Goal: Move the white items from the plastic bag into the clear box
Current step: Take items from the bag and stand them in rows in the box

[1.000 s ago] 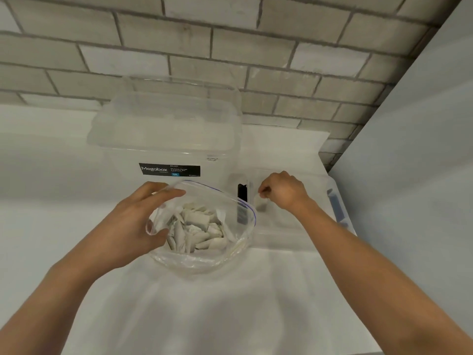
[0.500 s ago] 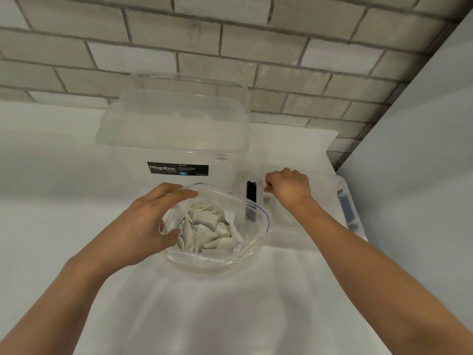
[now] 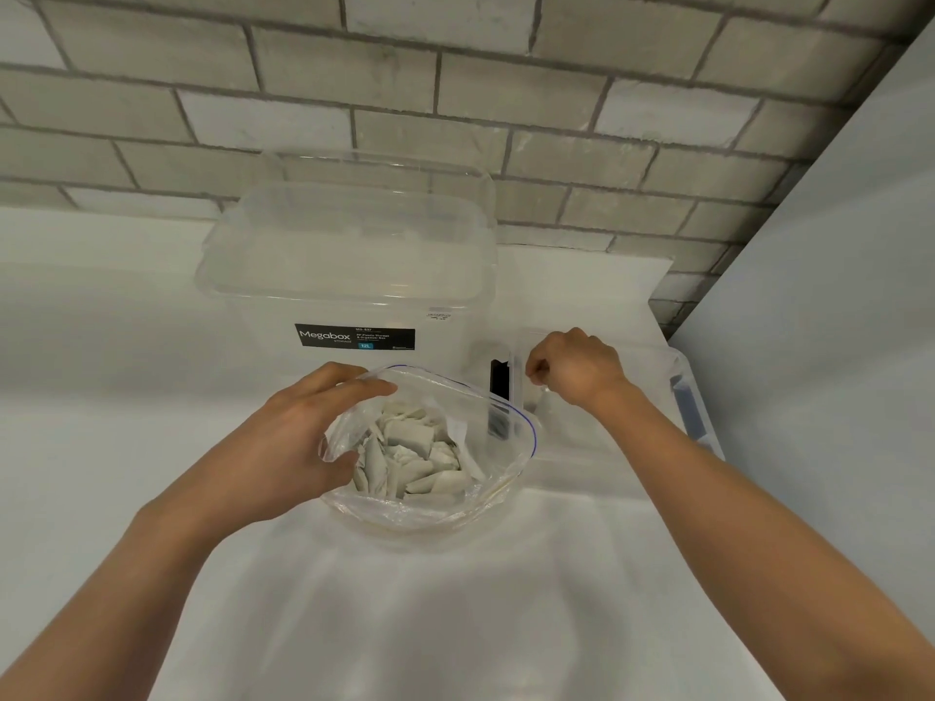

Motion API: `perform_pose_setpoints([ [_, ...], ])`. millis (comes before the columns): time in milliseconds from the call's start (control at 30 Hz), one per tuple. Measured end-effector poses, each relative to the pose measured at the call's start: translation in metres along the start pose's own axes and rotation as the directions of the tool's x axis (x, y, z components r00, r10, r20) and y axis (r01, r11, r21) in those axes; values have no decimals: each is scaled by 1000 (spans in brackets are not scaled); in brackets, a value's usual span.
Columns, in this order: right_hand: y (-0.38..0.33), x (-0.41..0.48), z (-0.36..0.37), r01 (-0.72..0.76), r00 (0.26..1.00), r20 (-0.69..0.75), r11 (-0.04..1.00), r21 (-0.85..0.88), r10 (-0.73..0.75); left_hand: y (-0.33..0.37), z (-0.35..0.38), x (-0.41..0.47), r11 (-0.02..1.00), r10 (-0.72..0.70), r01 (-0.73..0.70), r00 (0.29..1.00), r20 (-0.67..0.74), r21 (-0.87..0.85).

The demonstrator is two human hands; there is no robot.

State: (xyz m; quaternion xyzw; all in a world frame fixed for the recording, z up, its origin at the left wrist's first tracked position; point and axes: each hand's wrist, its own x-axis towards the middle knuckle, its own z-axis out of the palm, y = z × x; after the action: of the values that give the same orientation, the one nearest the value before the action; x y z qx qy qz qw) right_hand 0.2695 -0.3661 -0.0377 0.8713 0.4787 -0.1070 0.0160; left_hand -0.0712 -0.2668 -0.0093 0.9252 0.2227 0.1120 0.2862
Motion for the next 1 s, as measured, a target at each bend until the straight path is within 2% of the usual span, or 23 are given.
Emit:
perform_pose_setpoints([
  [167, -6, 2, 9, 27, 995, -87, 970, -241, -49, 0, -2, -2, 1000, -14, 14, 1000, -3, 14],
  [267, -5, 0, 9, 5, 989, -141, 966, -257, -43, -1, -3, -4, 1000, -12, 12, 1000, -10, 23],
  [367, -4, -11, -4, -41, 981, -193, 995, -94, 22, -2, -2, -5, 1000, -18, 18, 1000, -11, 25],
  [467, -4, -37, -23, -36, 931, -347, 974, 225, 115, -2, -1, -6, 999, -17, 18, 1000, -25, 28],
  [533, -20, -70, -39, 99, 865, -482, 894, 437, 140, -1, -1, -7, 999, -25, 26, 999, -29, 32],
  [600, -50, -110, -51, 278, 825, -551, 760, 587, 123, -2, 0, -7, 999, -30, 30, 999, -23, 36],
  [667, -82, -144, -52, 399, 862, -506, 631, 665, -11, -2, 3, -9, 998, -13, 14, 1000, -7, 54],
  [700, -94, -156, -47, 415, 889, -443, 621, 665, -119, -2, 4, -10, 998, -8, 8, 1000, 3, 63],
  [733, -103, -162, -39, 410, 907, -357, 667, 622, -224, -1, 6, -12, 998, -6, 5, 1000, 15, 69],
  [800, -110, -160, -17, 382, 924, -182, 834, 399, -337, 0, 9, -15, 997, 0, -5, 999, 55, 77],
  [900, -112, -148, 10, 259, 966, -43, 963, 68, -257, -1, 13, -19, 996, 9, -18, 993, 115, 84],
  [1000, -117, -141, 21, 162, 985, -45, 985, -56, -164, -2, 17, -24, 996, 20, -34, 988, 151, 87],
])
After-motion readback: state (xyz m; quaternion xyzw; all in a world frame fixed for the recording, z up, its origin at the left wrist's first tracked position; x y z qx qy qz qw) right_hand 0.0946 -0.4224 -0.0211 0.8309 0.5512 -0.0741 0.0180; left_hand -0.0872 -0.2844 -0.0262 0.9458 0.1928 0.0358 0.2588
